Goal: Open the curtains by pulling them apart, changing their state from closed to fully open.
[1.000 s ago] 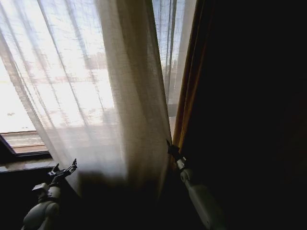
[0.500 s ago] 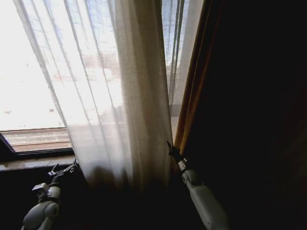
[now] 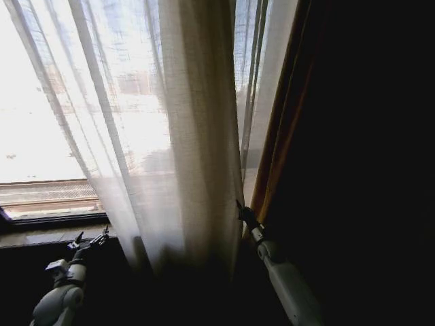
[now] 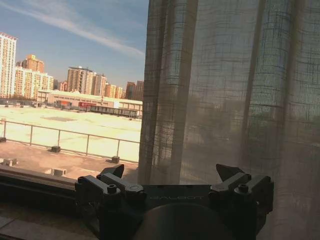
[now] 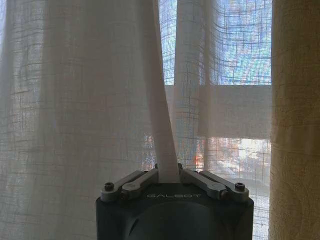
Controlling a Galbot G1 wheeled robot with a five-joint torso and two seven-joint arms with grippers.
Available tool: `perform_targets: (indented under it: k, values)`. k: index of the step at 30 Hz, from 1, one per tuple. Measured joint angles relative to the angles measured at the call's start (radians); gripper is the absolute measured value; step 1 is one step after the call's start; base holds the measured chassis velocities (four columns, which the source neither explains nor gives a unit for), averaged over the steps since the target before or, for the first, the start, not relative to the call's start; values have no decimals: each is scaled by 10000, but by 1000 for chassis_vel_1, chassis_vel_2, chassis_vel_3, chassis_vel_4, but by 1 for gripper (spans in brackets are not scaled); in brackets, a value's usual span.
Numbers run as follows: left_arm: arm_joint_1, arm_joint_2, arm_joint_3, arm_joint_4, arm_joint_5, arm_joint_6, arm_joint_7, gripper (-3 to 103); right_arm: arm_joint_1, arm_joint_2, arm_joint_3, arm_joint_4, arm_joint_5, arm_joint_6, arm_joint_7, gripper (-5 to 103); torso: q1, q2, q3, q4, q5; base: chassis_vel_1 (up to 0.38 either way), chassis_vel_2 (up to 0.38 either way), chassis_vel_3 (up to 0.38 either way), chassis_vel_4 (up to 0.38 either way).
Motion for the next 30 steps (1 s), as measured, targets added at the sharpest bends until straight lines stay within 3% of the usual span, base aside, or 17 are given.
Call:
perform_targets:
  k: [26, 28, 30]
  values:
    - [1, 0, 1, -1, 0, 0, 1, 100, 108, -13, -46, -132, -261, 322, 120, 0, -7, 4, -3, 2, 1, -73, -60, 80, 65]
    - [1, 0, 0, 0, 0, 0, -2, 100, 237, -37, 29, -349, -491, 203, 495, 0, -7, 4, -4, 9, -4, 0, 0, 0, 0]
    - [1, 0, -2, 0, 0, 0, -3, 100, 456, -89, 258, -676, -802, -94, 1470, 0, -8, 5, -4, 10, -3, 68, 33, -27, -7]
